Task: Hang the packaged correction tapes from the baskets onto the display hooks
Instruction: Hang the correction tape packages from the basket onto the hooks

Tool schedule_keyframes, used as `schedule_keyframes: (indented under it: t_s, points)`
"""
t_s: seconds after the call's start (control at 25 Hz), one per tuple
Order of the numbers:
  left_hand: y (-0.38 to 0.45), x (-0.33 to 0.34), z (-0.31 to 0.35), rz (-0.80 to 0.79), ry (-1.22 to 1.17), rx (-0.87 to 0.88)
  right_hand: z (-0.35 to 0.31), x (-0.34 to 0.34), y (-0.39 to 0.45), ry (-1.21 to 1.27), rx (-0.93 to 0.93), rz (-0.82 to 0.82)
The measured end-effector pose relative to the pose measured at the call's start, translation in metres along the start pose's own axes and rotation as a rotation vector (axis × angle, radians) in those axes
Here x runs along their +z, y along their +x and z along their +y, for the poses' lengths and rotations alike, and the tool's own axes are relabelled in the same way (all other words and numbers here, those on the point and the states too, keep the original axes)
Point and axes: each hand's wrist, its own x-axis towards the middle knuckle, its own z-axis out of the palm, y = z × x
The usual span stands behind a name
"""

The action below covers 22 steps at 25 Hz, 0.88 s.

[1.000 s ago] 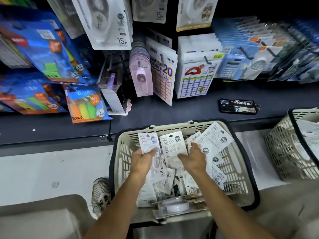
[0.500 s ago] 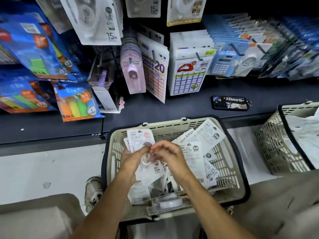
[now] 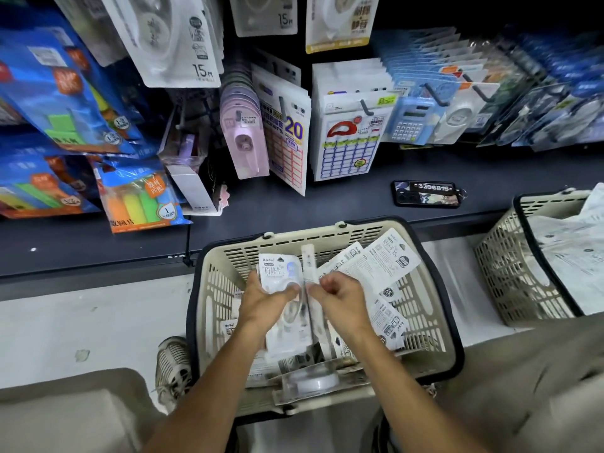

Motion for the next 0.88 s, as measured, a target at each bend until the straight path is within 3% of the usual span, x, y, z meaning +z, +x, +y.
schedule_keyframes:
  t_s: [0.12, 0.28, 0.36, 0.4, 0.48, 0.56, 0.64, 0.72, 0.88]
  points:
    - [-0.006, -0.001, 0.015, -0.154, -0.189, -0.046, -0.014, 0.007, -0.001, 0.012, -0.127, -0.179]
    - [-0.004, 0.0, 0.015, -0.231, -0.226, -0.029, -0.013, 0.006, 0.001, -0.154, -0.302, -0.116]
    - [-0.001, 0.0, 0.013, -0.158, -0.234, -0.051, -0.011, 0.009, -0.001, 0.104, -0.172, -0.183]
    - [0.002, -0.003, 0.011, -0.102, -0.247, -0.067, -0.009, 0.007, 0.0, 0.316, -0.029, -0.139]
    - [0.007, -0.01, 0.01, -0.042, -0.288, -0.108, 0.0, -0.01, 0.012, 0.608, 0.277, 0.207]
    - [0.007, -0.014, 0.008, -0.031, -0.274, -0.126, 0.015, -0.043, 0.028, 0.503, 0.526, 0.606]
    - [0.007, -0.013, 0.004, -0.003, -0.212, -0.098, 0.022, -0.065, 0.04, 0.311, 0.592, 0.698]
    - [0.007, -0.012, 0.0, 0.035, -0.175, -0.058, 0.019, -0.062, 0.043, 0.176, 0.471, 0.607]
    - [0.009, -0.013, 0.003, 0.123, -0.171, -0.029, -0.002, -0.032, 0.033, -0.154, -0.01, 0.342]
